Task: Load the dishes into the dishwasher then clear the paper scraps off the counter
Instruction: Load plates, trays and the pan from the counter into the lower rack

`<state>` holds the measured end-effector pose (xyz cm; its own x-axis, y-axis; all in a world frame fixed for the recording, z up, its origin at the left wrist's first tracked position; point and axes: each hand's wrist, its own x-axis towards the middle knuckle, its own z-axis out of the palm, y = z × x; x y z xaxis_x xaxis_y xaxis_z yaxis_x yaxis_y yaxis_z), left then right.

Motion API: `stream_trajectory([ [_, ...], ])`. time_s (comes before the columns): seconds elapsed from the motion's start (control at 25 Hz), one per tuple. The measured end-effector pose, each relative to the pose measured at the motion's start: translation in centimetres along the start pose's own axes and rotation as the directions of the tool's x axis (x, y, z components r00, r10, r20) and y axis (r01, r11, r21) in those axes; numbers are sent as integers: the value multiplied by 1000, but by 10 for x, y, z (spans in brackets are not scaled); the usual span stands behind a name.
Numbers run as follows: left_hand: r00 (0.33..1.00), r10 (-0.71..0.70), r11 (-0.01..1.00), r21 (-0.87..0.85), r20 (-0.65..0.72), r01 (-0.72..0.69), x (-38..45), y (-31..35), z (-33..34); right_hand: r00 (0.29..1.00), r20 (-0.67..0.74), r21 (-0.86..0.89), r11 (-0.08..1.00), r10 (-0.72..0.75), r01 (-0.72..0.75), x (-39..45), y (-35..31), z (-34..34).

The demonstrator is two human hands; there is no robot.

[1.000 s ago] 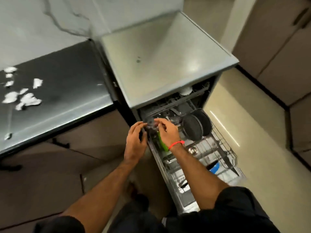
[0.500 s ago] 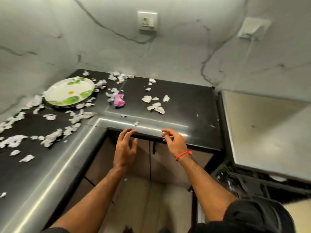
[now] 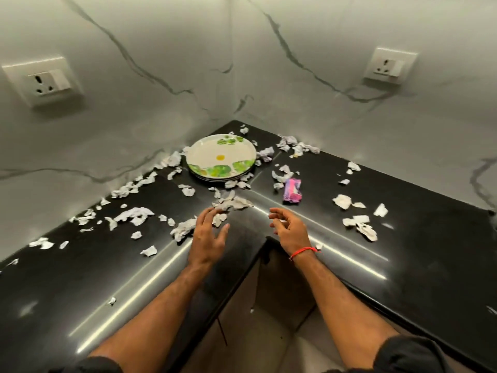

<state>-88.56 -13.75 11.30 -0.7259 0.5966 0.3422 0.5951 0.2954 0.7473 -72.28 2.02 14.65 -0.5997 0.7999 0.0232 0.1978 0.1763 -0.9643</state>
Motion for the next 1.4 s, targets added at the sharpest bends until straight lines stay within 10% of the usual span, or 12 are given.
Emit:
stream_trajectory([
  [0.36,944,-330,944,11,-9,330,115,-40,22,988,110,50,993,105,-111,138,23,60],
  [0.72,574,-818,541,-297,32,787,247,-75,71,902,347,-91,966,257,-241,265,20,62],
  [0.92,307,-951,223,-590,44,776,276,-101,83,853,377,-252,926,362,-282,267,27,52],
  [1.4,465,-883,460,-312,-65,831,177,-88,47,923,193,-206,933,333,-294,251,27,67],
])
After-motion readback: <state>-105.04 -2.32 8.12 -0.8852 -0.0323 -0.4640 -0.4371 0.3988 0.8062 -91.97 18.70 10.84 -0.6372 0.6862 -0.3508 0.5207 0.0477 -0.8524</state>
